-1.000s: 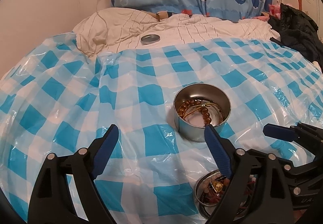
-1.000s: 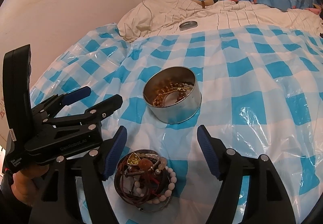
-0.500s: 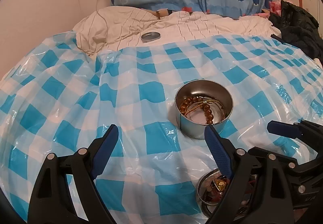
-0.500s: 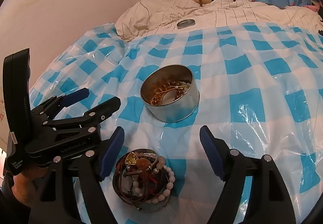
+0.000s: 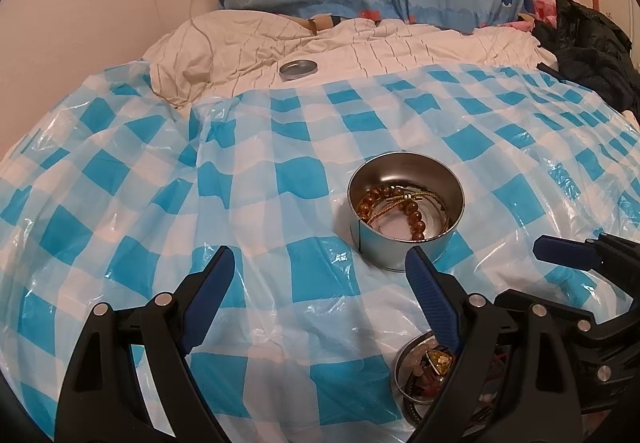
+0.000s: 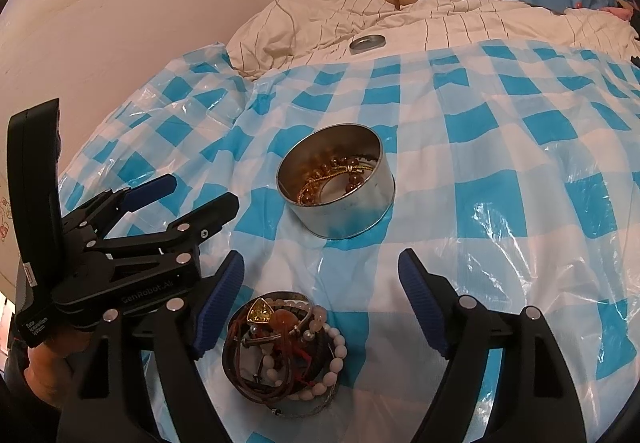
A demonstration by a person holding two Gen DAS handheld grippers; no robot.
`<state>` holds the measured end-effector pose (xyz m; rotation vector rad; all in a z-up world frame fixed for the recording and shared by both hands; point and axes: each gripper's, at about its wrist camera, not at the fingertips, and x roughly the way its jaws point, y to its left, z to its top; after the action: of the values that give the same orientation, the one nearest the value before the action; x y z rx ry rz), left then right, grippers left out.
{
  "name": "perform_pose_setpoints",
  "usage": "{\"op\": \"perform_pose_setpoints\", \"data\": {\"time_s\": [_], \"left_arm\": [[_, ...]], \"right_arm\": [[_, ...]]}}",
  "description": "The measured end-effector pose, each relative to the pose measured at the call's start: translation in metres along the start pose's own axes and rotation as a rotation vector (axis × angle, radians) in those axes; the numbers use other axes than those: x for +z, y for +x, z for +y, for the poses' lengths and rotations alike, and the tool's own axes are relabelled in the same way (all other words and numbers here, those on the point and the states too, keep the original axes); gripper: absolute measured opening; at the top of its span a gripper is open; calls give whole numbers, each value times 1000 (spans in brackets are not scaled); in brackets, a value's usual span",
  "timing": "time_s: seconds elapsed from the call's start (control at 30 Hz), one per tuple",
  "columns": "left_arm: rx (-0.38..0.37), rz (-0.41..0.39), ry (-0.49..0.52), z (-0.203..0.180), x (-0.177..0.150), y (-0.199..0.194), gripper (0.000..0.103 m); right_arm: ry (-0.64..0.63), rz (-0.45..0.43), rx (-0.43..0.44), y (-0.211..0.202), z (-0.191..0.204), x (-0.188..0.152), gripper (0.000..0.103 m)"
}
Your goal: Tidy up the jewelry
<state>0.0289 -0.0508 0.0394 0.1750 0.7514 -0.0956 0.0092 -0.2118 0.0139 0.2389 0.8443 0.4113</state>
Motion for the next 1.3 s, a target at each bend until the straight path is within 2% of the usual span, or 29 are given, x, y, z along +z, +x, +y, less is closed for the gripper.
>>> {"op": "perform_pose_setpoints", "data": {"time_s": [0.37,0.97,1.3], "left_arm": [[20,-5,7,7,-6,-2,84],[22,-11,29,0,-5,-2,85],[39,-42,0,6,-2,-7,86]], "right_arm": [[0,5,-32,-9,-3,-24,80],[-30,33,-14,-2,6,-26,83],[-61,42,-10,-1,12,-29,85]]}}
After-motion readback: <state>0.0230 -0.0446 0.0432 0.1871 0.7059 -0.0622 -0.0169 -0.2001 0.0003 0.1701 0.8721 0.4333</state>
